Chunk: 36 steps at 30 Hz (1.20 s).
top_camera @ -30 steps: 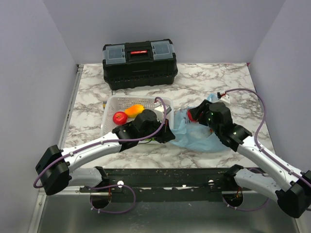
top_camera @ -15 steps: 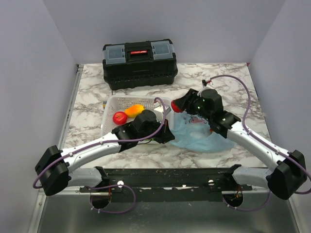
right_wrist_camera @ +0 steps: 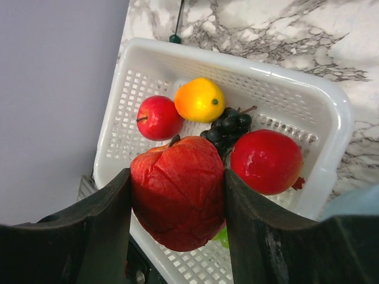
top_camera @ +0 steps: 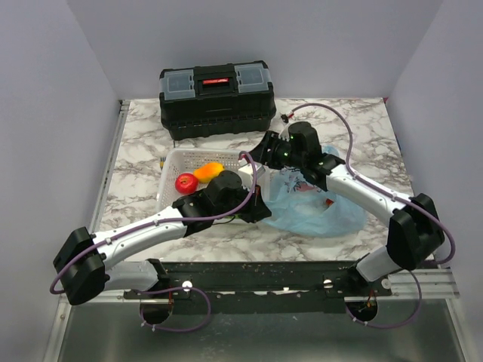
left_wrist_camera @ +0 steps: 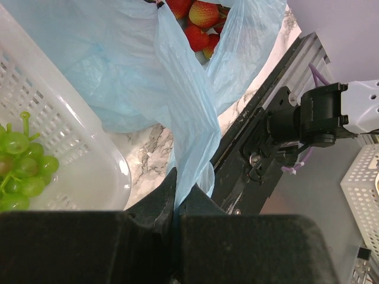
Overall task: Take the fake fruits out of the plastic bag
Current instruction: Place the fake fruit in the bin.
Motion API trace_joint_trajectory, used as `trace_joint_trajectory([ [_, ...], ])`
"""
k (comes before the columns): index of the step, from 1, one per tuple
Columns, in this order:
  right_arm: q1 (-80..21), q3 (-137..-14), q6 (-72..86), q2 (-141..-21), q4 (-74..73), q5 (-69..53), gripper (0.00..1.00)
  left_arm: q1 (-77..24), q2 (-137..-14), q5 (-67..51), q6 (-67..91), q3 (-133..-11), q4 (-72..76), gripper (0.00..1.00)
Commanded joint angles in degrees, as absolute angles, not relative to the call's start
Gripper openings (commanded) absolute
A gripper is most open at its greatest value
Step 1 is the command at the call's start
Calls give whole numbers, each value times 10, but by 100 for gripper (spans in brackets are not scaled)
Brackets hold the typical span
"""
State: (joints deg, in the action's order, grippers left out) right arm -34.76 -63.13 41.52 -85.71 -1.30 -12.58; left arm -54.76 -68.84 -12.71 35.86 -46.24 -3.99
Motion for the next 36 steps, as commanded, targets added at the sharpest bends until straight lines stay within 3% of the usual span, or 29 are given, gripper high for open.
trace_joint_trajectory([
  [1, -346, -667, 413, -904, -6, -201, 1, -548, -675, -133, 360, -458, -41, 0],
  [6, -358, -707, 403, -966, -9, -254, 5, -548, -676, -131, 361, -460, -40, 0],
  [23, -414, -851, 354, -1111, -78, -264, 22, -548, -677, -133, 369, -471, -51, 0],
  [36, -434, -921, 343, -1191, -101, -266, 46, -548, -673, -127, 372, -463, -54, 0],
])
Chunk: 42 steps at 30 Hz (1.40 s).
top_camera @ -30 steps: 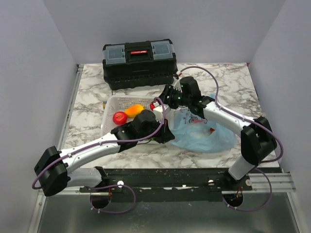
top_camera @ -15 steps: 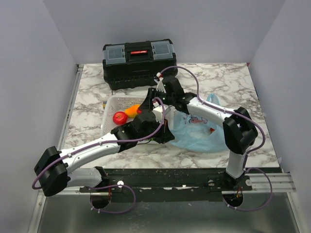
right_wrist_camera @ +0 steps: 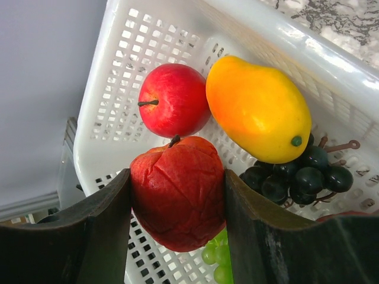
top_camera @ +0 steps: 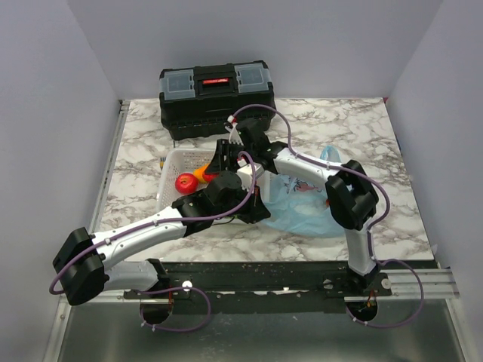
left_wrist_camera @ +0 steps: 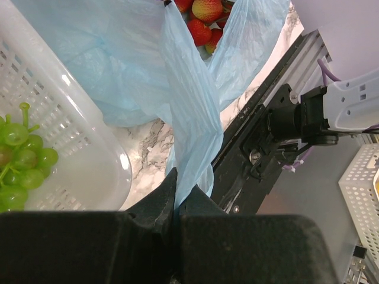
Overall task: Take the fake fruits out of the plastic bag
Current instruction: Place the fake fruit in the bin, then adjust the plastic bag at the center of the board.
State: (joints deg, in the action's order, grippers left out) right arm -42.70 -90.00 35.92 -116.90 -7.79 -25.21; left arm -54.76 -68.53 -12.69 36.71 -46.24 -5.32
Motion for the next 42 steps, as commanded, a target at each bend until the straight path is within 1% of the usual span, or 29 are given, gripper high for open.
trace_joint_trajectory([
  [1, -434, -922, 340, -1195, -105, -267, 50, -548, -673, -127, 372, -463, -55, 0],
  [6, -438, -929, 323, -1202, -119, -263, 65, -548, -671, -126, 370, -465, -53, 0],
  [14, -439, -921, 301, -1177, -123, -234, 82, -548, -680, -134, 373, -466, -49, 0],
  [21, -439, -904, 294, -1137, -122, -194, 84, -548, -674, -129, 373, -462, -51, 0],
  [27, -439, -850, 300, -1051, -117, -100, 85, -548, -675, -129, 371, -461, -49, 0],
  [35, -432, -696, 295, -836, -144, 89, 84, -548, -675, -128, 363, -458, -47, 0],
  [39, -431, -617, 305, -729, -184, 162, 82, -548, -686, -135, 358, -465, -44, 0],
  [42, -431, -564, 322, -659, -222, 193, 82, -548, -693, -139, 355, -470, -40, 0],
])
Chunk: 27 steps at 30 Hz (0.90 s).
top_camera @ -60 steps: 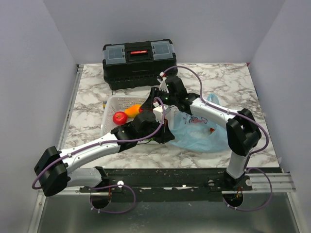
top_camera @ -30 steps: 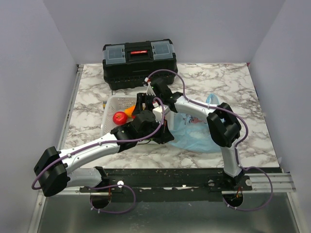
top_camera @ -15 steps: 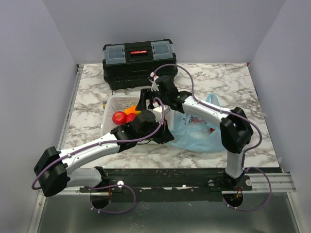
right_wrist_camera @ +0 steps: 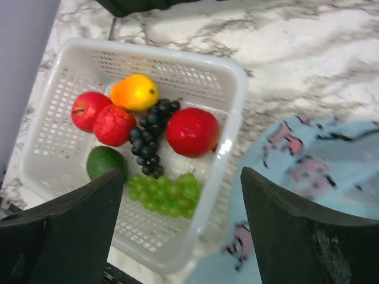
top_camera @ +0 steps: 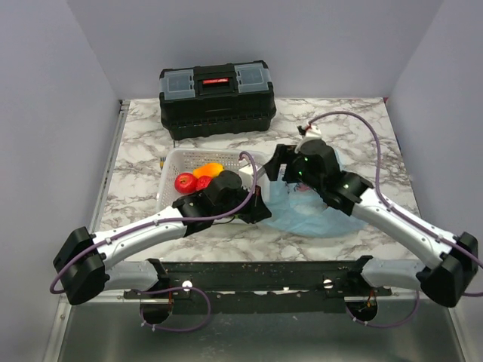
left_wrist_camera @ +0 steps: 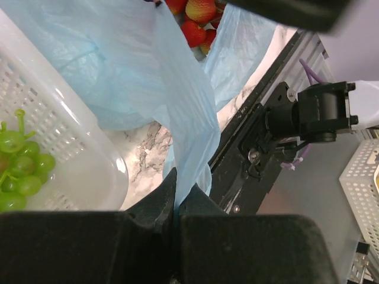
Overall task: Take the fake fruits out of the plastic bag
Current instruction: Adjust the plastic bag at the center of the board.
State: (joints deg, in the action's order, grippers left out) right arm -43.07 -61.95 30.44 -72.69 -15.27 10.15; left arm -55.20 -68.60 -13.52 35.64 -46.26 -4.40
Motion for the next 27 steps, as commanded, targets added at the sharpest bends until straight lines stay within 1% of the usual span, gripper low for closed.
trace_joint_trajectory([
  [1, -430, -546, 331, -644, -236, 199, 82, -548, -694, -139, 354, -471, -40, 0],
  [3, -430, -518, 352, -619, -259, 202, 80, -548, -697, -139, 353, -472, -39, 0],
  [5, -431, -491, 376, -600, -272, 199, 76, -548, -699, -140, 352, -474, -38, 0],
  [8, -431, -451, 405, -577, -279, 215, 74, -548, -703, -142, 352, -477, -38, 0],
  [12, -431, -416, 496, -578, -305, 293, 71, -548, -703, -144, 352, -476, -37, 0],
  [15, -431, -406, 592, -605, -357, 368, 68, -548, -700, -143, 352, -474, -39, 0],
  [17, -430, -397, 630, -625, -374, 397, 66, -548, -696, -140, 352, -470, -38, 0],
  [21, -419, -389, 707, -656, -429, 420, 65, -548, -688, -133, 349, -465, -44, 0],
  [25, -396, -381, 750, -646, -464, 421, 63, -546, -677, -114, 346, -459, -45, 0],
  [27, -392, -379, 718, -620, -447, 411, 64, -542, -674, -104, 347, -457, -45, 0],
])
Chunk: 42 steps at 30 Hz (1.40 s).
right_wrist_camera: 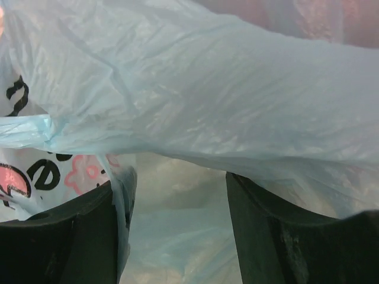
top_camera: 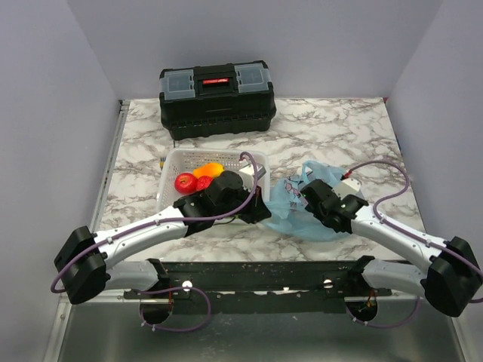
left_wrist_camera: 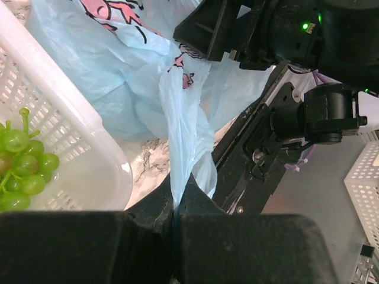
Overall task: Take the fake fruits out of the plastic bag
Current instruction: Adjust the plastic bag at the center of the board.
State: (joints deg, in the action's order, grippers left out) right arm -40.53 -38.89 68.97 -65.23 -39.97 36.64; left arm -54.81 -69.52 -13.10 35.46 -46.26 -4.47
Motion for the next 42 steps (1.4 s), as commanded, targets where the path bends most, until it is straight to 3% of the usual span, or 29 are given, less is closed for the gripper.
trace_joint_trajectory([
  [1, -393, -377, 666, -603, -402, 388, 66, -540, -674, -102, 348, -458, -45, 0],
  [4, -392, -376, 513, -548, -295, 293, 74, -529, -682, -101, 351, -464, -51, 0],
  [6, -393, -389, 508, -530, -307, 291, 82, -523, -686, -95, 353, -467, -54, 0],
  [9, -393, -399, 501, -524, -333, 293, 83, -511, -688, -77, 365, -469, -59, 0],
  [14, -393, -379, 516, -523, -346, 290, 80, -489, -700, -78, 367, -484, -73, 0],
  [22, -392, -379, 686, -555, -454, 389, 72, -470, -682, -66, 370, -483, -72, 0],
  [34, -387, -377, 790, -523, -558, 475, 72, -431, -626, -39, 388, -448, -61, 0],
  [42, -339, -370, 757, -587, -513, 441, 69, -428, -646, -149, 390, -431, -7, 0],
])
